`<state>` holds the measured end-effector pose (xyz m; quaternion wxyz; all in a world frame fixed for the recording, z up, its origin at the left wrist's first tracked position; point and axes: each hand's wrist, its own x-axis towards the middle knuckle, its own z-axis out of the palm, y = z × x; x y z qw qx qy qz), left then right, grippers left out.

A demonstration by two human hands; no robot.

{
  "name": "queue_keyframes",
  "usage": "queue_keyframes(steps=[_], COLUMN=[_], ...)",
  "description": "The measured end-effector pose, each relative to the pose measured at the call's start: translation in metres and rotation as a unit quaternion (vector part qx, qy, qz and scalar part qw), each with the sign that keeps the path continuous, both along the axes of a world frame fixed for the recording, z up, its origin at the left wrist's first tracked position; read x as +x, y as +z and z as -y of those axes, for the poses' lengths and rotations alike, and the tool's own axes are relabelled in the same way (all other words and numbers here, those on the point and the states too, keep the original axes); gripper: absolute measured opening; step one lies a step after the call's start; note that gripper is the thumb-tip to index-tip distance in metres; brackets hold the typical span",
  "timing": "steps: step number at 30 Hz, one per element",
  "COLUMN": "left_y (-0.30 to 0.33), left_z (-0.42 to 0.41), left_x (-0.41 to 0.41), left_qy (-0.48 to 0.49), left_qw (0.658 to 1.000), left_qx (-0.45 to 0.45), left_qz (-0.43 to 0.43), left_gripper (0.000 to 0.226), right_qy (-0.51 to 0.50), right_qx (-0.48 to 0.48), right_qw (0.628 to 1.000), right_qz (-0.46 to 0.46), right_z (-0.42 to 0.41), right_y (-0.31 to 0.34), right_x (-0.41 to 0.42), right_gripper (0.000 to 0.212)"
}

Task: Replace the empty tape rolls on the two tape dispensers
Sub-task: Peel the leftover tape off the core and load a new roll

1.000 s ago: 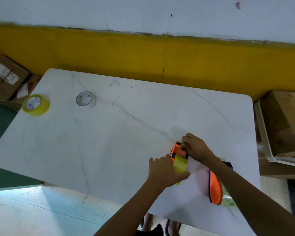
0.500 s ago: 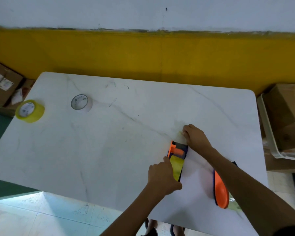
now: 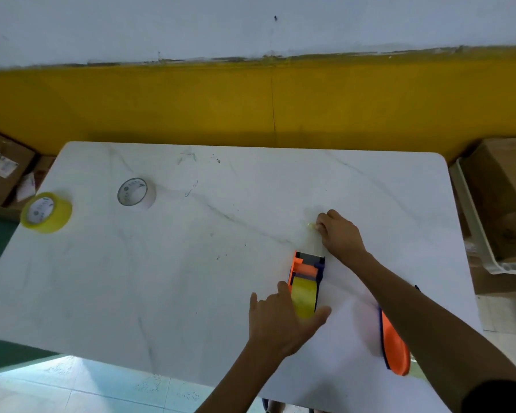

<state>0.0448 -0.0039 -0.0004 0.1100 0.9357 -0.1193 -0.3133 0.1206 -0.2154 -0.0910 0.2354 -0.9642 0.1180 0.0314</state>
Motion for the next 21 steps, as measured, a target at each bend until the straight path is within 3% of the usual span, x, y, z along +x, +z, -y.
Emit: queue_keyframes(steps=[8, 12, 16, 21], left_y=[0.003, -0.001, -0.006, -0.006], left_z=[0.009, 0.005, -0.007, -0.022], left_x=[0.005, -0.007, -0.023, -0.031], left_qy=[0.001, 0.066, 0.097, 0.087], left_qw=[0.999, 0.997, 0.990, 0.979], left_qx=[0.030, -0.027, -0.102, -0.183], left_qz=[-0.026, -0.038, -0.025, -0.014], left_gripper=[0.060, 0.047, 0.038, 0.039], right_qy=[-0.030, -0.032, -0.053, -0.027], right_qx=[0.009, 0.102, 0.232, 0.356], right_qw=[0.999, 0.994, 0.967, 0.903], right_qz=[0.009, -0.009, -0.091, -0.240], right_z=[0.009, 0.020, 0.033, 0.032], right_y=[0.000, 0.002, 0.021, 0.037], right_x=[0.004, 0.004, 0.000, -0.009], right_gripper=[0.020, 0.017, 0.020, 0.017])
